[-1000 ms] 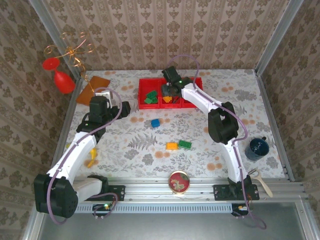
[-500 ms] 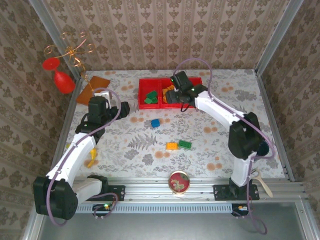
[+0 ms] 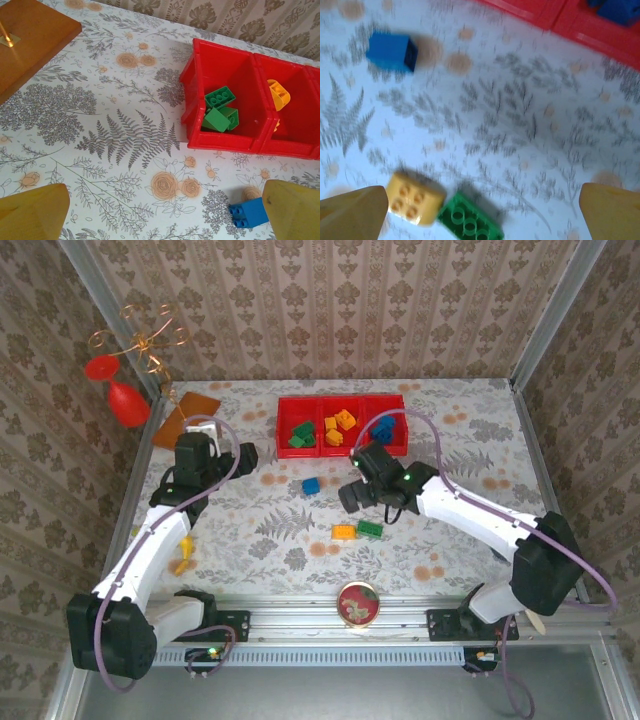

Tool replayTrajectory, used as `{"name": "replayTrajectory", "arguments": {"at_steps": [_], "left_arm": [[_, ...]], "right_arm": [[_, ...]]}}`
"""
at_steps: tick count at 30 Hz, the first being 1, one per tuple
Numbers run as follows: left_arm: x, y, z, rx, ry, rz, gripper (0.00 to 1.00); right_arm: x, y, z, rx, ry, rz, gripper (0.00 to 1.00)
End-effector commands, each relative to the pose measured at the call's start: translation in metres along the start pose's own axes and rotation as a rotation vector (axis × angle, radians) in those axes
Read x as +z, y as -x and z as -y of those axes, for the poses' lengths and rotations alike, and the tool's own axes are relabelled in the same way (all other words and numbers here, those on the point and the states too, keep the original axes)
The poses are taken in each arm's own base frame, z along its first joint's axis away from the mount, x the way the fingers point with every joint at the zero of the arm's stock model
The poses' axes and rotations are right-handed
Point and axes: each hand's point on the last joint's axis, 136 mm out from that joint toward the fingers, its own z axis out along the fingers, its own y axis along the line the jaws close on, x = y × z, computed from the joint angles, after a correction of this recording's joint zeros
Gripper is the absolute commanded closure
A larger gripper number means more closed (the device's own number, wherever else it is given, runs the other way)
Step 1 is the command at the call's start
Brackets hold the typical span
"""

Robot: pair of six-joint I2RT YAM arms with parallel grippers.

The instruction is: Sort the legos into containers by color

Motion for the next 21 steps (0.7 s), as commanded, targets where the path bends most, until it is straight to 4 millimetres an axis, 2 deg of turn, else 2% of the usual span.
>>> {"name": "replayTrajectory", "arguments": {"at_steps": [1, 4, 10, 16, 21], "left_arm": [[-0.002, -0.001, -0.002, -0.026, -0.004, -0.001, 0.0], [-0.002, -0.001, -0.002, -0.026, -0.002, 0.0, 0.0], [-0.003, 0.0, -0.005, -0.029, 0.006, 0.004, 0.0], [-0.004, 0.002, -0.005, -0.032, 0.007, 0.008, 0.0], [-0.004, 0.003, -0.005, -0.034, 0.007, 0.012, 0.0]], "right_arm": [[-0.01, -0.028, 0.005, -0.019, -0.065, -0.052, 0.0], [-0.01, -0.049, 0.0, -0.055, -0.087, -0.097, 0.0], [-0.008, -0.076, -0.005, -0.133, -0.149, -0.174, 0.0], [0.001, -0.092, -0.015, -0.22, -0.156, -0.243, 0.0], [0.01, -0.093, -0.032, -0.297, -0.145, -0.271, 0.0]]}}
